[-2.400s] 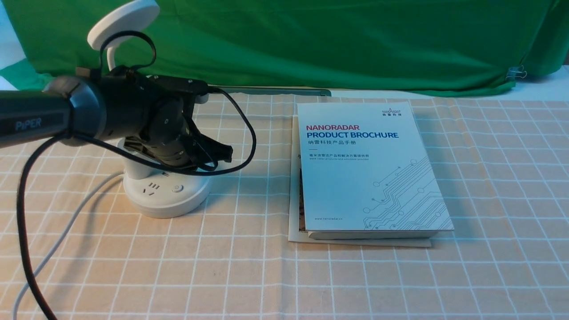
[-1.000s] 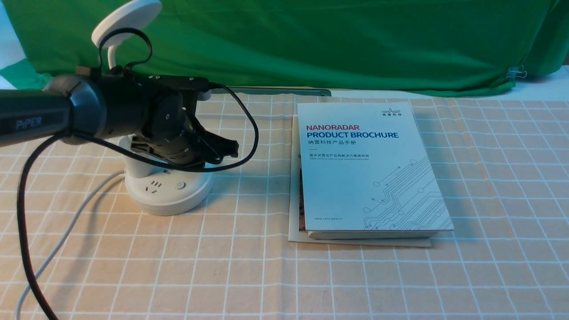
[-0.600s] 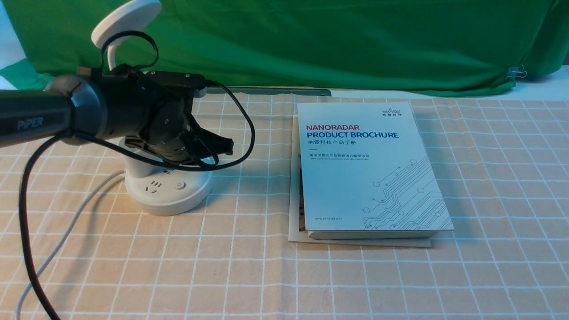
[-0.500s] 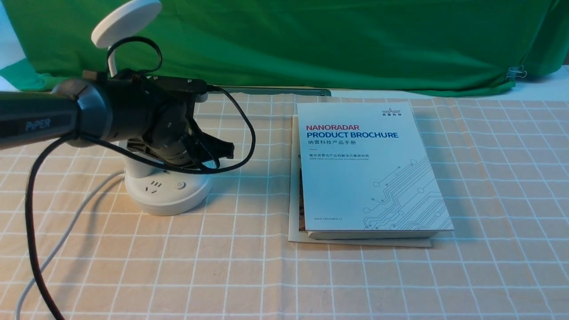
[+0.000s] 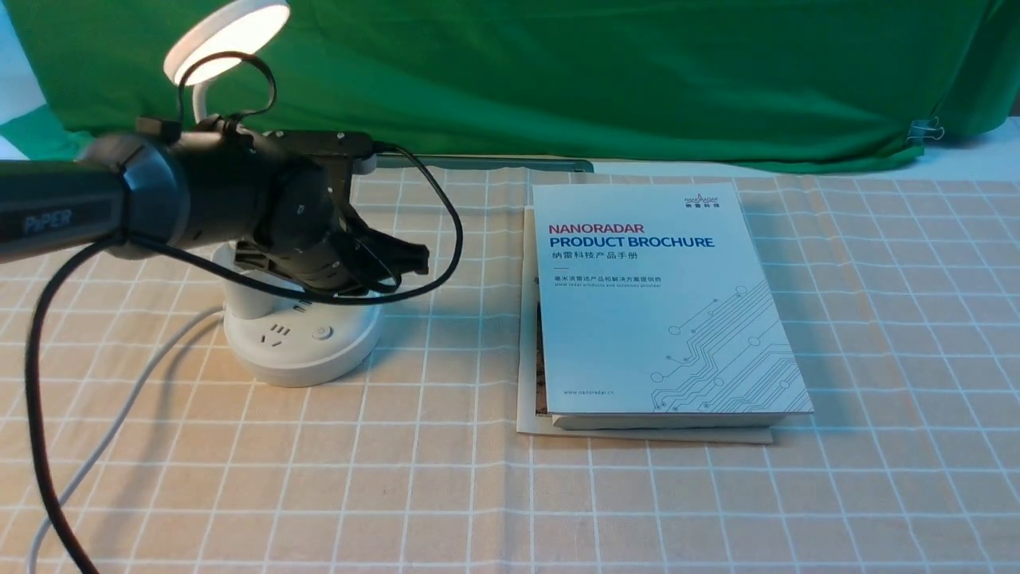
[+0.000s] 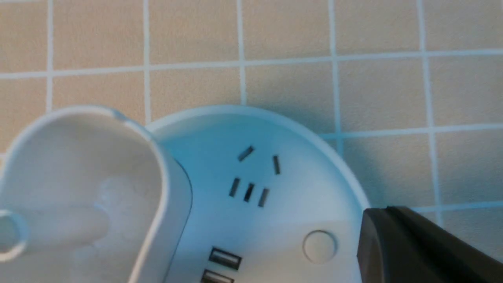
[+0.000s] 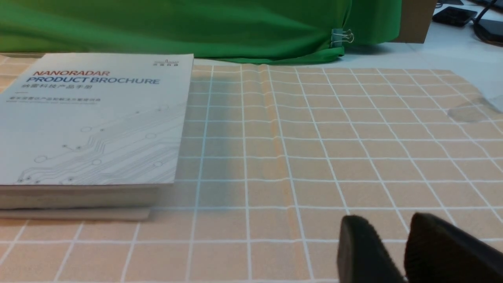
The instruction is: Turn on the table lamp on the light coffee tablecloth with your hand.
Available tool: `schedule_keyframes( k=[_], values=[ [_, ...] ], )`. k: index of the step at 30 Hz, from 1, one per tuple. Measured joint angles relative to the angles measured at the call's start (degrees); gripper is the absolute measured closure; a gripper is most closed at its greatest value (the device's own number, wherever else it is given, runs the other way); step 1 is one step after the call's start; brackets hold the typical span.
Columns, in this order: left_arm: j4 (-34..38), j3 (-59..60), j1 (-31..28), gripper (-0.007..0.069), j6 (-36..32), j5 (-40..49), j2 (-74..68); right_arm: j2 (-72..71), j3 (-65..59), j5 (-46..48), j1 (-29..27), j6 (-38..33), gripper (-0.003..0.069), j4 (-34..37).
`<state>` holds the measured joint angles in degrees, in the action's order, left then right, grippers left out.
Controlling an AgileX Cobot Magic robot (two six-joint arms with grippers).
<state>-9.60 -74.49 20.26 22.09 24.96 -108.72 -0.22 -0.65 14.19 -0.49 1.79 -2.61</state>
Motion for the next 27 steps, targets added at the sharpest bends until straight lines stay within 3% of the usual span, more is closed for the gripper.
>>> schedule_keyframes(
  k=[7,13,15,18,27],
  values=[
    [0.78,0.09,0.0,0.0623,-1.32,0.71,3.83,0.0,0.0,0.0,0.0,0.0,0.0419,0.0],
    [11.0,7.81,2.76,0.0623,-10.23,0.28,6.86,0.0,0.0,0.0,0.0,0.0,0.0419,0.0],
    [17.06,14.36,6.29,0.0623,-14.75,-3.56,12.43,0.0,0.0,0.0,0.0,0.0,0.0419,0.0],
    [20.18,19.89,9.89,0.0623,-17.86,-7.98,20.64,0.0,0.0,0.0,0.0,0.0,0.0419,0.0],
    [20.73,36.72,24.36,0.0623,-20.77,-23.92,51.75,0.0,0.0,0.0,0.0,0.0,0.0419,0.0]
  ],
)
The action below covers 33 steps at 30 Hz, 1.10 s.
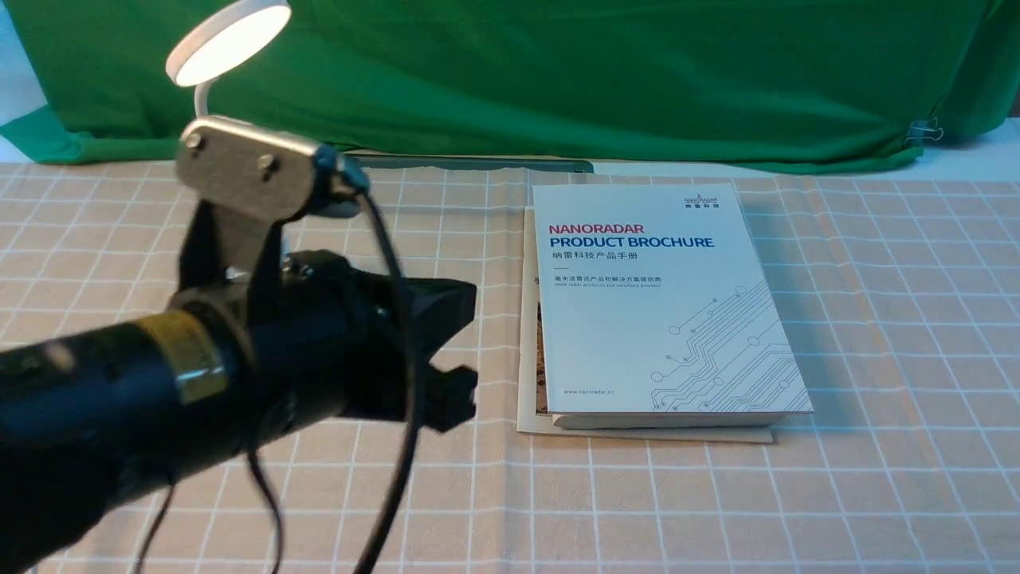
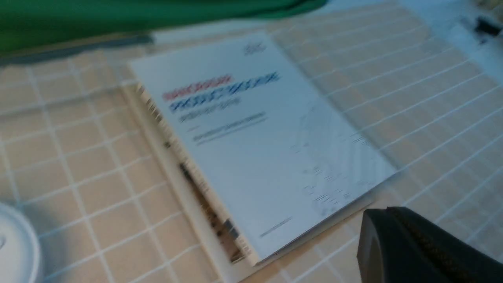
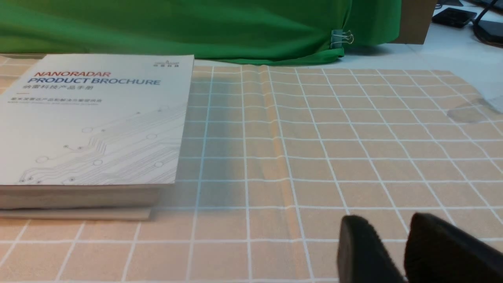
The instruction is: Turn on the table lamp on the light coffee tablecloth with your hand.
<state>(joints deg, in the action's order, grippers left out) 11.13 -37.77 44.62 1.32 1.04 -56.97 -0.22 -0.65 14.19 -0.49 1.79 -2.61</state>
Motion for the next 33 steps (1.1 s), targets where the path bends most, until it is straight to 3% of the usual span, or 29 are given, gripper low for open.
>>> schedule_keyframes(
  k=[4,9,19,24,29,33],
  values=[
    [-0.47,6.76,3.51,0.0623,0.0,-5.69,10.68,0.0,0.0,0.0,0.0,0.0,0.0419,0.0],
    [-0.77,13.5,3.89,0.0623,0.0,-6.75,19.22,0.0,0.0,0.0,0.0,0.0,0.0418,0.0],
    [-0.56,21.41,4.13,0.0623,0.0,-6.8,22.88,0.0,0.0,0.0,0.0,0.0,0.0418,0.0],
    [-0.56,27.08,3.96,0.0623,0.0,-14.52,24.01,0.0,0.0,0.0,0.0,0.0,0.0418,0.0],
    [-0.49,36.26,-4.8,0.0623,-0.06,-25.81,30.44,0.0,0.0,0.0,0.0,0.0,0.0418,0.0],
    [-0.37,37.93,-14.32,0.0623,-0.08,-25.6,36.24,0.0,0.0,0.0,0.0,0.0,0.0418,0.0]
  ],
)
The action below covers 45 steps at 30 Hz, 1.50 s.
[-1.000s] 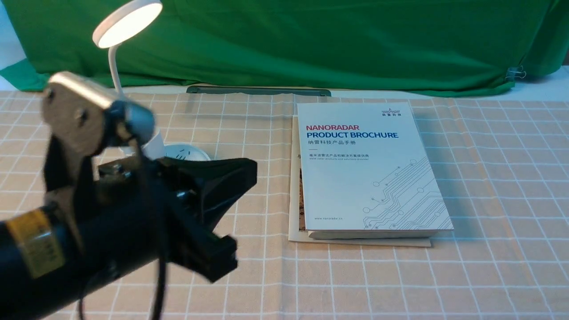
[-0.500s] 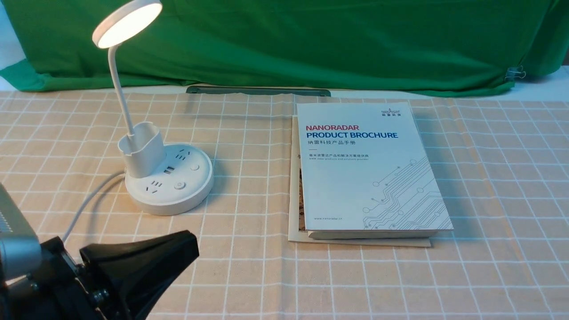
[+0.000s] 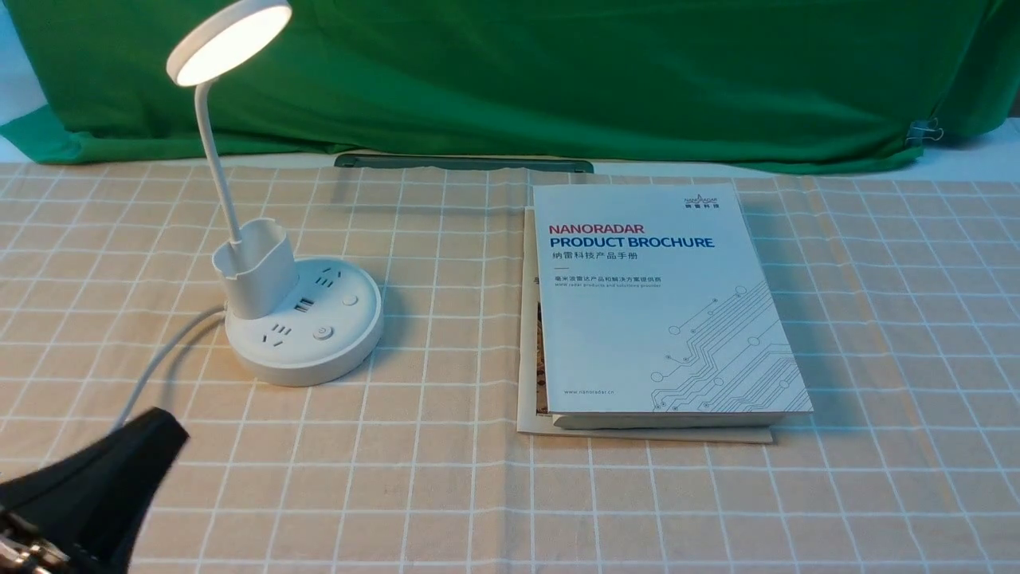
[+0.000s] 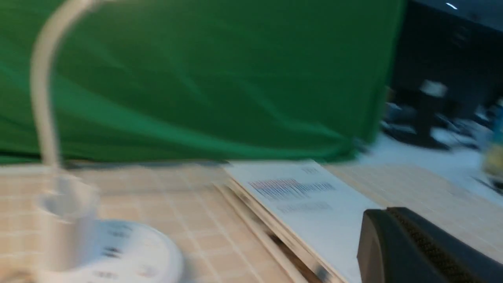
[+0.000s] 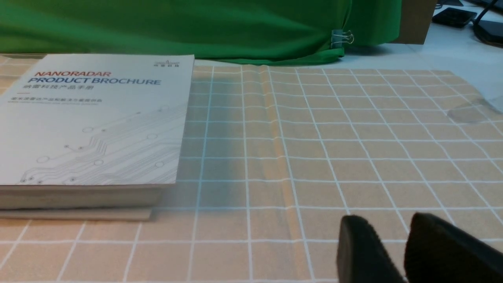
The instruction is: Turn on the table lamp on the light coffee tablecloth with your hand.
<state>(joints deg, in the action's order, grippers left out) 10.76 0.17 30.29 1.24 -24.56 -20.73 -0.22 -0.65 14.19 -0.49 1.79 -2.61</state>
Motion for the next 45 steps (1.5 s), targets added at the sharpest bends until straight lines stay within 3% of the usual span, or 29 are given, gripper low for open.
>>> schedule_keyframes(
  k=[7,15,45],
  values=[
    [-0.42,0.02,-15.64,0.0623,-0.59,14.99,14.38,0.0,0.0,0.0,0.0,0.0,0.0418,0.0],
    [-1.08,0.14,-23.11,0.0623,-1.24,37.64,20.58,0.0,0.0,0.0,0.0,0.0,0.0418,0.0],
    [-0.06,0.14,-23.7,0.0623,-2.67,38.19,20.83,0.0,0.0,0.0,0.0,0.0,0.0418,-0.05]
  ],
)
